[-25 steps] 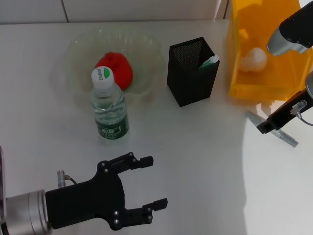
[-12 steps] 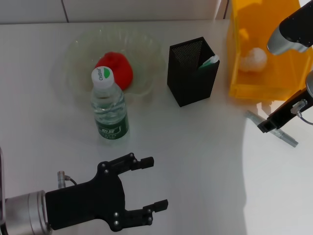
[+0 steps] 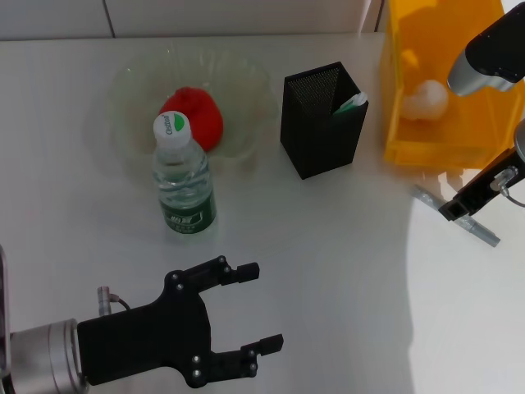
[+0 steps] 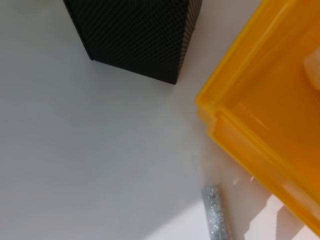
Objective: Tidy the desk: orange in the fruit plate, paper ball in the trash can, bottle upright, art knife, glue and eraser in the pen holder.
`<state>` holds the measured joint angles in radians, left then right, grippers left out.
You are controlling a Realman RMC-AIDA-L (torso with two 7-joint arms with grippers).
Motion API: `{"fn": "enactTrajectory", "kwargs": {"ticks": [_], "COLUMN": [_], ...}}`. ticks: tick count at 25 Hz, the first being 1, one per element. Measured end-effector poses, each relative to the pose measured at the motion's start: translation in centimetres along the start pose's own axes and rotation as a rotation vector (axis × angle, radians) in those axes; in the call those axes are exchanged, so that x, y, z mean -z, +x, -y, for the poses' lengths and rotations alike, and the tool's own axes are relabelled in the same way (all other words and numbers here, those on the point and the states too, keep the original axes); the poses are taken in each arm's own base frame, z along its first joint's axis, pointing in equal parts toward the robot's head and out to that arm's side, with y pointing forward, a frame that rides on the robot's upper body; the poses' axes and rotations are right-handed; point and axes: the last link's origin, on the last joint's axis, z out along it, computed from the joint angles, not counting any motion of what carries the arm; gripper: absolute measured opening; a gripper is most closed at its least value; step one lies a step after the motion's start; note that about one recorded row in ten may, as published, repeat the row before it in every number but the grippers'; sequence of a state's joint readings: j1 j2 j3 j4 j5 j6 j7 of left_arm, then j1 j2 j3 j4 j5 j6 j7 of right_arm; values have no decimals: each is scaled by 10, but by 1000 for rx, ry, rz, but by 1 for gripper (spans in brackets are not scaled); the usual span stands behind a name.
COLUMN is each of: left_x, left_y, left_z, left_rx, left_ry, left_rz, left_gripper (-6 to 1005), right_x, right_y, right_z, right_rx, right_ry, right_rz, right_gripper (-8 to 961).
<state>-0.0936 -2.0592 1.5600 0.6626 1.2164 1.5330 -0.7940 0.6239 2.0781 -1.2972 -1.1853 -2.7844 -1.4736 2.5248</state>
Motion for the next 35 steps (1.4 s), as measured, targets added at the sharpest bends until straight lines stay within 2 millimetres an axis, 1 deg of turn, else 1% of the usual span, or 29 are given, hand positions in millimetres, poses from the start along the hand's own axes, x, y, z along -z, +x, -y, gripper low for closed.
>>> {"fn": "enactTrajectory", "kwargs": {"ticks": [7, 19, 29, 35], "left_x": [0, 0, 0, 0], "left_y": [0, 0, 0, 0], "left_z": [0, 0, 0, 0], "left_rx": [0, -1, -1, -1], "left_ry": [1, 3, 2, 1], "left_rz": [0, 2, 1, 0], "left_gripper": [809, 809, 809, 809], "right_x": [-4, -12, -18, -21], "right_y": [-1, -8, -10, -11], "right_z": [-2, -3, -5, -7], "right_rx": [12, 34, 41, 50], "right_ry": [-11, 1, 0, -2], "right_rz": [-8, -7, -9, -16], "right_gripper": [417, 410, 251, 252]}}
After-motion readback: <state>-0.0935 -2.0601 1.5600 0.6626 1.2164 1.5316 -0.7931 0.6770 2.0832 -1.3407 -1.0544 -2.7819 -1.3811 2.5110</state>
